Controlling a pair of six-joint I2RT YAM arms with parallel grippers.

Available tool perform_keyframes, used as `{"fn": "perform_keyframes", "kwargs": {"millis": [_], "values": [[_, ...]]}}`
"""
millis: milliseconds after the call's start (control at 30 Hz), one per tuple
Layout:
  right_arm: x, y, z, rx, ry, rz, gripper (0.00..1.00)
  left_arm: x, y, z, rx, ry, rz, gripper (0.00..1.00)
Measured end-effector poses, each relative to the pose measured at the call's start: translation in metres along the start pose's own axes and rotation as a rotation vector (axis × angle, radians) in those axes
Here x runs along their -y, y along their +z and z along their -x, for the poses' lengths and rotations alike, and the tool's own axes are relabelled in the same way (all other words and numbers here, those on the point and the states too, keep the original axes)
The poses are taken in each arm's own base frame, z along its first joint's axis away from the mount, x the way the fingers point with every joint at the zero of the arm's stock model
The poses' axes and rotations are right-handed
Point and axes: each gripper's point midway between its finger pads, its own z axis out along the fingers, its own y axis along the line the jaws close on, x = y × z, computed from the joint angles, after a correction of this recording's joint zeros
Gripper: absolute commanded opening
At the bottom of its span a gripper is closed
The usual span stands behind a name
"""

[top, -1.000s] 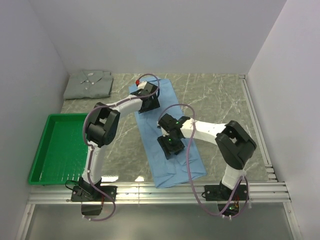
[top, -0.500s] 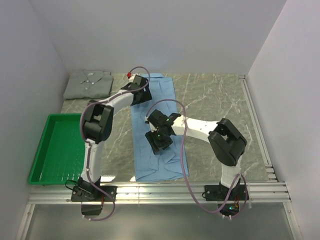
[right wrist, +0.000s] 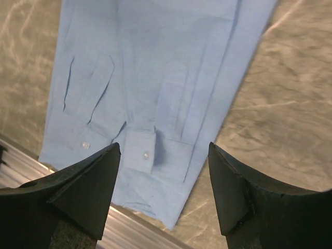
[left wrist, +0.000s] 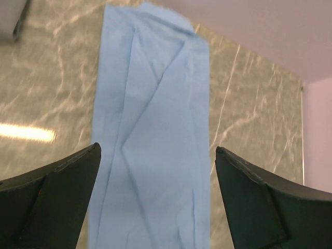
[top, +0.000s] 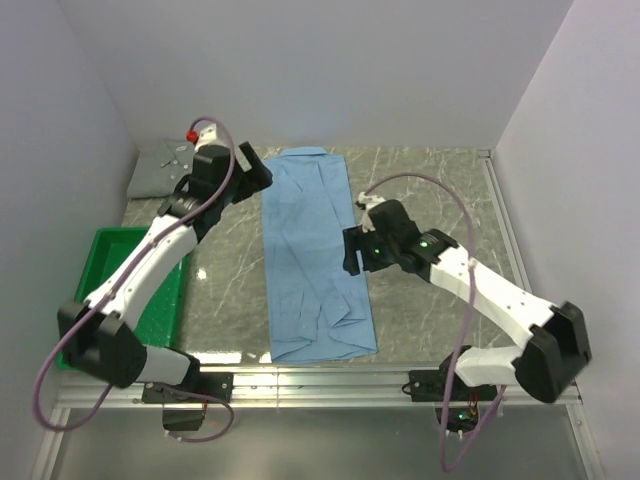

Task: Fold and stack the long sleeve shirts
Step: Fold the shirt

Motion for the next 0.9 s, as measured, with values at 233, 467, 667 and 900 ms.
{"fn": "perform_keyframes", "kwargs": {"millis": [233,467,667,900], "values": [[0.02,-0.038,0.002,0.251,0.106,0.016,1.0,-0.056,-0.052,-0.073,-0.162,0.021,0.043,0.96],[0.023,-0.036,-0.012,0.236,0.247,0.043,0.96,-0.098,-0.101,-0.155,-0.376,-0.064,0.059,0.91],[0.014,-0.009,-0.059,0.036,0.386,0.089,0.82,-0.119,-0.123,-0.219,-0.574,-0.155,0.066,0.84],[0.01,0.012,-0.123,-0.206,0.501,0.094,0.77,-0.132,-0.142,-0.264,-0.74,-0.209,0.081,0.79]]}}
